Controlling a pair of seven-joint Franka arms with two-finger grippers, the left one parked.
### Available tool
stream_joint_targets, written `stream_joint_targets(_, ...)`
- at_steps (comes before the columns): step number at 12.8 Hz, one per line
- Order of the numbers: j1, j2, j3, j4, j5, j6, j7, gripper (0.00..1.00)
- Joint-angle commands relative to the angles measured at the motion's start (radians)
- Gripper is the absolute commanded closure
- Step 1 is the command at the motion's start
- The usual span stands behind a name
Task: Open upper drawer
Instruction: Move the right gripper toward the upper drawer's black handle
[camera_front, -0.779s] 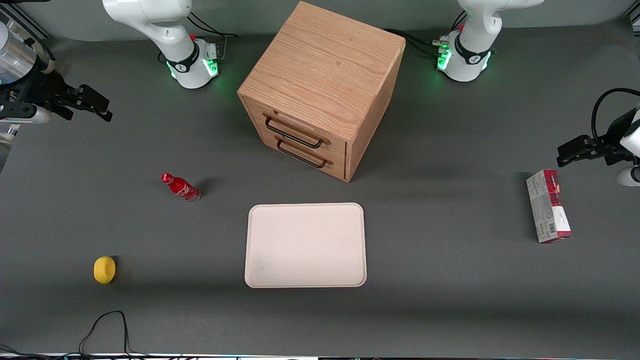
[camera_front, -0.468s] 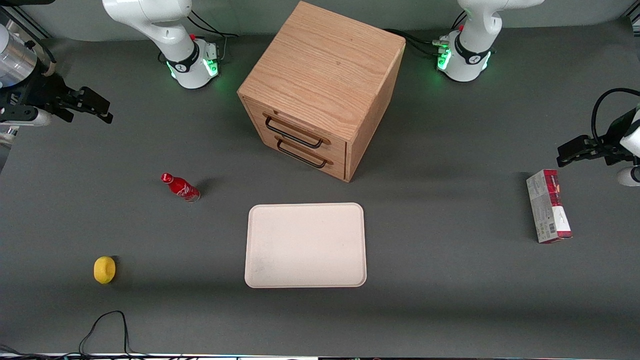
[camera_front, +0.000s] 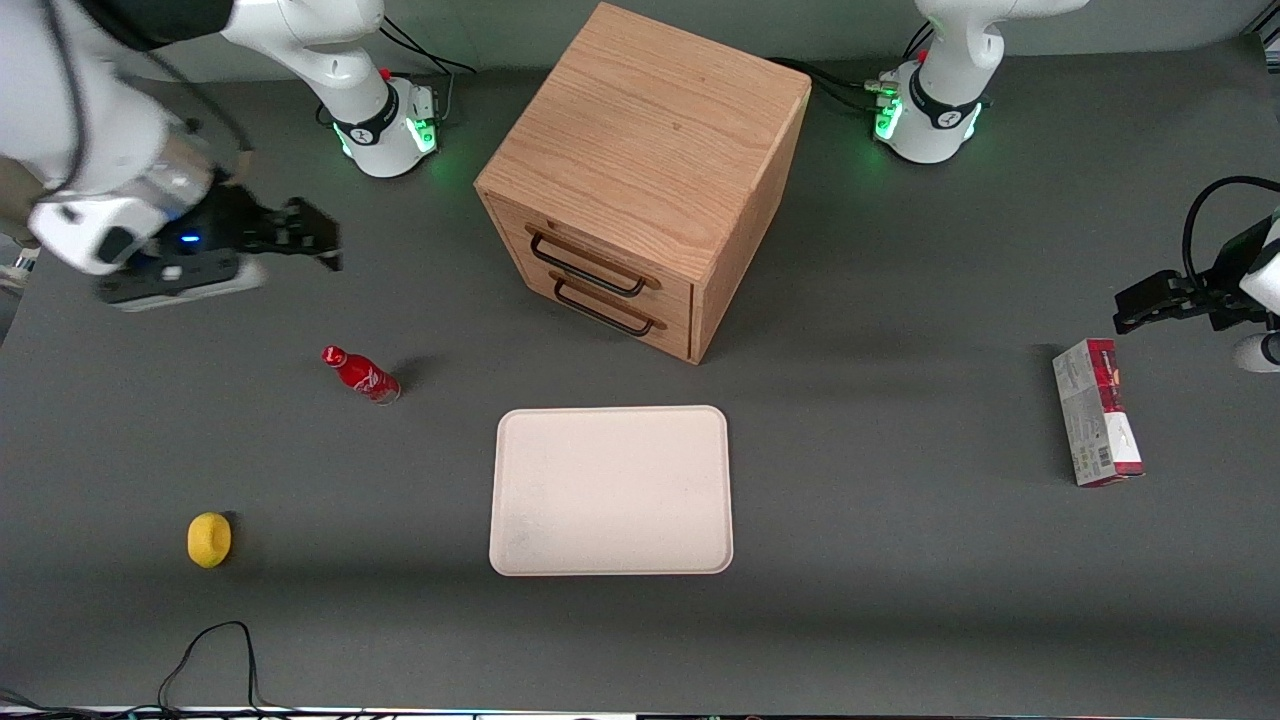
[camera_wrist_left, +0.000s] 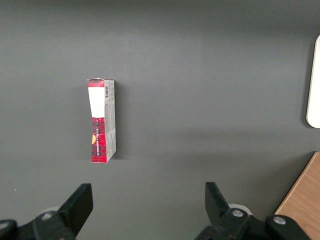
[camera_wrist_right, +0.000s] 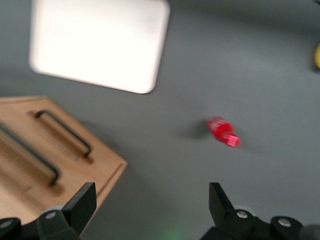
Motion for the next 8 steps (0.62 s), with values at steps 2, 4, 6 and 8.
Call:
stream_joint_targets(2,-0.004,0.105,0.184,0.097,0.014,-0.032,-0.03,0.0)
stream_joint_targets(4,-0.004,0.14,0.275,0.131,0.013,-0.031,-0.03,0.0)
stream_joint_targets(6,-0.004,0.17,0.322,0.131,0.011,-0.029,-0.034,0.0)
stream_joint_targets(8,-0.003,0.22,0.341,0.13,0.014,-0.029,-0.107,0.0)
